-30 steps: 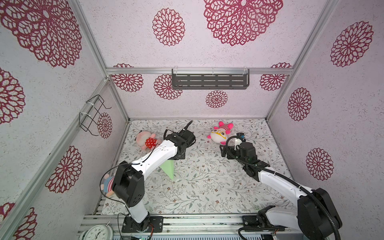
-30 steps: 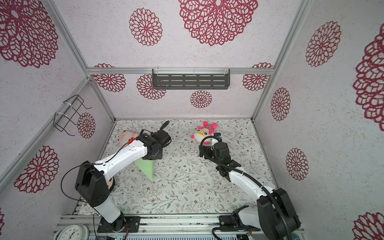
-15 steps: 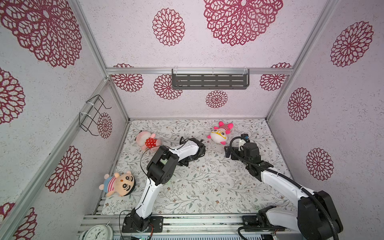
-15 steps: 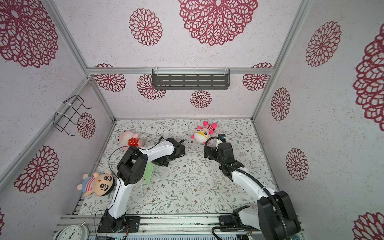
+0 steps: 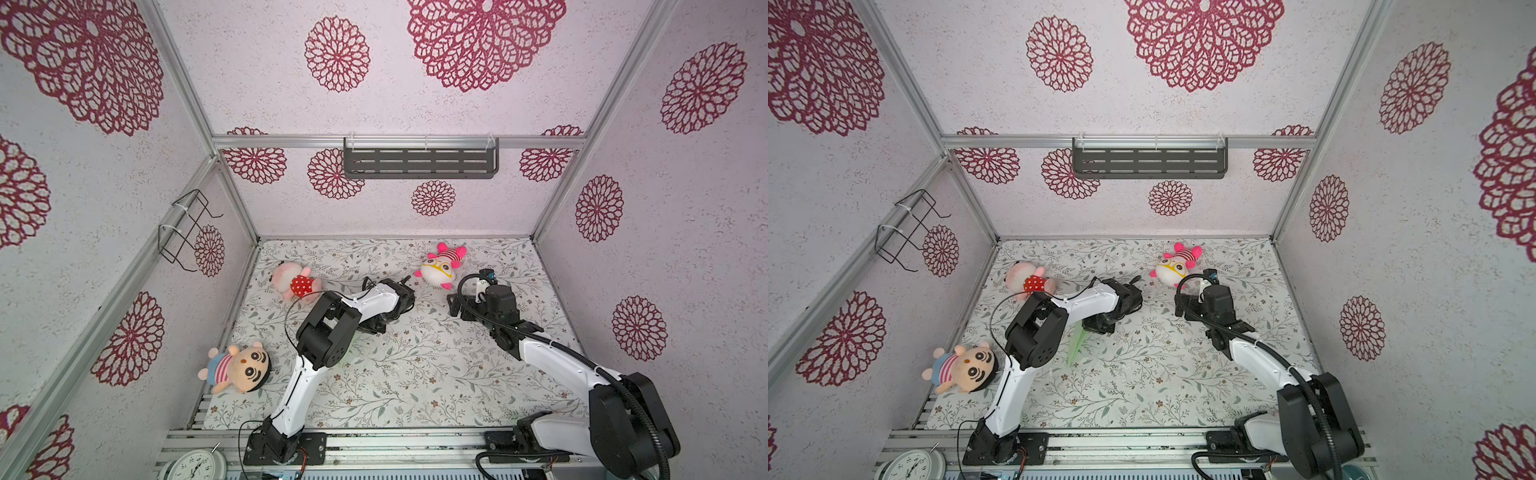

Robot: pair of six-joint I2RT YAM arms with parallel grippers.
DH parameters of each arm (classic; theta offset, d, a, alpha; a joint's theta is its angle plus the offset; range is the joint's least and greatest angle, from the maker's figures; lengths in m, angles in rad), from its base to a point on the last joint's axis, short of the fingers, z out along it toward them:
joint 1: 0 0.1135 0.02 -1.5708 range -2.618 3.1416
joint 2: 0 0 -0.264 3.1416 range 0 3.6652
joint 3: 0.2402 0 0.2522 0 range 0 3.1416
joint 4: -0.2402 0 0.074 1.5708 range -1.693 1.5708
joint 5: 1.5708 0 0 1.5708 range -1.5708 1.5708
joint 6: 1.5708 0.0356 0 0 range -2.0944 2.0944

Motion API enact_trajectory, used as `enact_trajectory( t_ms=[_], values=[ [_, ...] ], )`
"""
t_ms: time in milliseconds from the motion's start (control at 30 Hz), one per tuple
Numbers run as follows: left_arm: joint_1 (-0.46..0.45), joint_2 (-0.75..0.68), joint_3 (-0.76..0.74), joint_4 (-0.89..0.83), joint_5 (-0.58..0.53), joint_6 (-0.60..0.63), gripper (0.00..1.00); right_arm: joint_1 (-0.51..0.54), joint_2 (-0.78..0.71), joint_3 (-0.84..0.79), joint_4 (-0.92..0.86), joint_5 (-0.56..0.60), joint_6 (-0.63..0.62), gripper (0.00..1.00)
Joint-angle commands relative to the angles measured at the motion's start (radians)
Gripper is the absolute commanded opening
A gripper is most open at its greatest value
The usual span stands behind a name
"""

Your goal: Fold a paper plane with a square sheet of paper (pick it up from the middle)

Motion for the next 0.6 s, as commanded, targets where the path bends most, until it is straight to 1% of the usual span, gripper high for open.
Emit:
enact_trajectory(
  t_ms=[0,100,267,333,433,500,567],
  values=[
    [-0.013,-0.021,0.015,0.119,0.123,0.011,0.31,-0.009,0.014,-0.001,0.07,-0.001,0.027,0.99],
    [-0.015,-0.091,0.015,0.161,0.199,0.025,0.42,-0.012,0.034,0.01,0.081,0.004,0.045,0.99],
    [-0.018,-0.237,-0.046,0.318,0.376,0.019,0.55,-0.014,0.076,0.045,0.081,0.033,0.085,0.99],
    [-0.018,-0.296,-0.097,0.38,0.414,-0.002,0.59,-0.014,0.094,0.064,0.077,0.024,0.102,0.98],
    [-0.012,-0.426,-0.21,0.499,0.434,-0.041,0.67,-0.014,0.128,0.093,0.085,-0.023,0.118,0.98],
    [-0.003,-0.512,-0.313,0.573,0.402,-0.076,0.72,-0.013,0.164,0.121,0.091,-0.071,0.115,0.97],
    [0.007,-0.591,-0.424,0.628,0.363,-0.102,0.76,-0.012,0.196,0.144,0.093,-0.109,0.124,0.96]
  ],
)
